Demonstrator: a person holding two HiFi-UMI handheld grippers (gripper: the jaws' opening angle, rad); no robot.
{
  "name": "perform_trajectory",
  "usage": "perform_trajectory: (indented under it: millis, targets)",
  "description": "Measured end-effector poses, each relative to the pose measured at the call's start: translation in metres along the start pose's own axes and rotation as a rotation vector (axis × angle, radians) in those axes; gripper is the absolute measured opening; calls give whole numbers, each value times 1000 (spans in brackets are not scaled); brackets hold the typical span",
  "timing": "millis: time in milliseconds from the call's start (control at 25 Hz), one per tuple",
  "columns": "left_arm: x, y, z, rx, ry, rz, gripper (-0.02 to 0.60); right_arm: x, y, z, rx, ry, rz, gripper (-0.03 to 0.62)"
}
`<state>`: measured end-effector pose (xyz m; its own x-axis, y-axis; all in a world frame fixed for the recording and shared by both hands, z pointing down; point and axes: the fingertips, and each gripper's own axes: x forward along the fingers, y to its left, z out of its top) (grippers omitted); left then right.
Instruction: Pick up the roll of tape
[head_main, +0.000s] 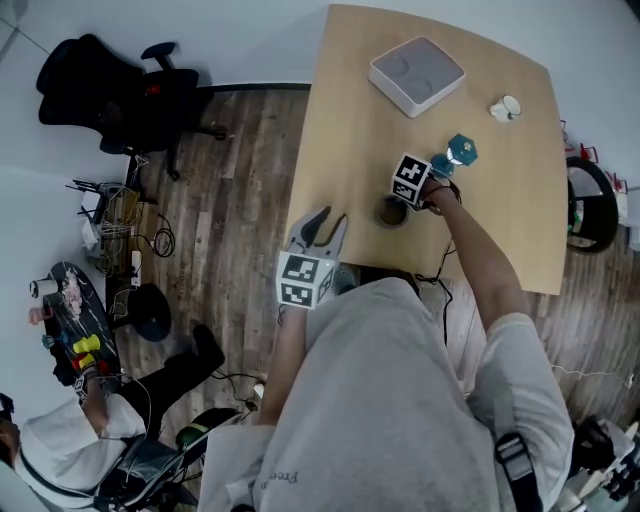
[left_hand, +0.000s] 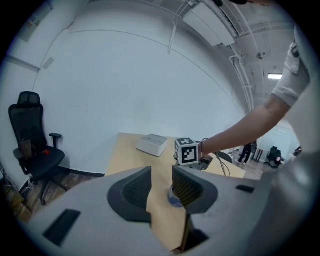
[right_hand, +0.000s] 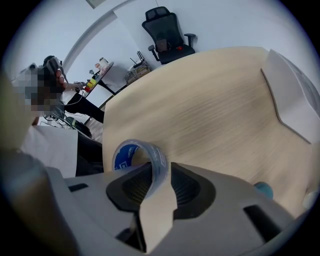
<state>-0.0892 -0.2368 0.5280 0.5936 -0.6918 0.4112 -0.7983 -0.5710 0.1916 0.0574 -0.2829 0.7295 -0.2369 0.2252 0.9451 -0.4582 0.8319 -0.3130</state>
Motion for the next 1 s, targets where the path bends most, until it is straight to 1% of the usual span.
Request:
perform_trajectory:
  millis: [240,440,760,1000]
  targets:
    - [0,9,-1,-12,-6,18,124,11,0,-3,-12,70,-30,107]
    - [1,9,1,-4,-4,20,124,15,-4,-4,23,104,-52,83]
    - [-9,18,-5,-26,-8,45,124,19,-10,-5,72,130,-101,63]
    - [-17,24,-5,-33,-17,54,123,19,-10,-5,75,139,-124,58]
